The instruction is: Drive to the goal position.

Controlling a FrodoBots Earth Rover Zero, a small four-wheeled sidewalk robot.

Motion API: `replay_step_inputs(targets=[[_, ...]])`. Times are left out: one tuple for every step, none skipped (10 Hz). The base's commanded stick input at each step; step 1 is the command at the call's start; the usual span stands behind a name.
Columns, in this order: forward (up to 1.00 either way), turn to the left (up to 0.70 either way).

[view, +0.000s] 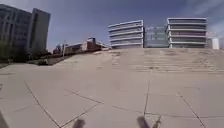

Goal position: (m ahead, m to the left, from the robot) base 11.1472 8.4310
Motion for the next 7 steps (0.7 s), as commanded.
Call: replay_step_inputs(targets=[[0.70, 0.34], [0.70, 0.28], [0.70, 0.13], [0.70, 0.00], [0.70, 0.00], [0.70, 0.00], [0.70, 0.00]])
